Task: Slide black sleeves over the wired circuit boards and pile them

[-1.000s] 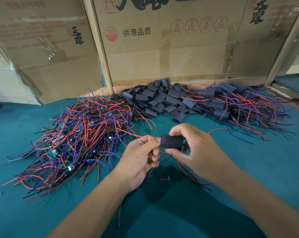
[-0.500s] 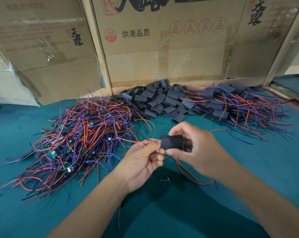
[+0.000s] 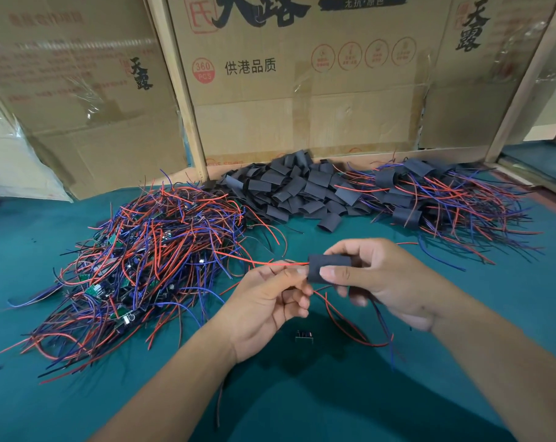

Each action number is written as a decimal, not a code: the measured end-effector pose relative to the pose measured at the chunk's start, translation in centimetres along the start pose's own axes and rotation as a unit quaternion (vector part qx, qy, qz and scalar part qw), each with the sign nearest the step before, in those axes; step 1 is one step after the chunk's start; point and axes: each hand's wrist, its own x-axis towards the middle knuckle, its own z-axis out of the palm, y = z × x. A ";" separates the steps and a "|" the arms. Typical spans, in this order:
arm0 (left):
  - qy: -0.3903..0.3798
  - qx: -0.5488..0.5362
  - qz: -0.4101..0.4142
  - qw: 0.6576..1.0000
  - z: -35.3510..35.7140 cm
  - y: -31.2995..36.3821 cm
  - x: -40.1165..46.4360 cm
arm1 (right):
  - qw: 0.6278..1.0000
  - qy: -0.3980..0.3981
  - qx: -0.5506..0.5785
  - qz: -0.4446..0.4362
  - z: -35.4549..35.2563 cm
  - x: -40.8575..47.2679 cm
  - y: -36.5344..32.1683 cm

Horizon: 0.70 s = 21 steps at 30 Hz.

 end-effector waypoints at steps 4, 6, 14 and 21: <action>0.012 0.317 0.116 0.941 -1.0 -0.4 0.1 | 0.997 0.066 0.041 0.011 -2.0 1.1 -1.0; 0.010 0.535 0.208 0.818 -1.6 -0.9 0.4 | 0.989 0.144 0.031 0.023 -4.4 3.0 -1.6; -0.032 0.650 0.234 0.722 -2.0 -0.7 0.6 | 0.836 0.396 -0.350 0.144 -16.6 10.6 -6.0; -0.002 0.691 0.246 0.680 -1.4 -0.2 -0.1 | 0.980 0.198 0.022 0.016 -3.2 6.3 -3.9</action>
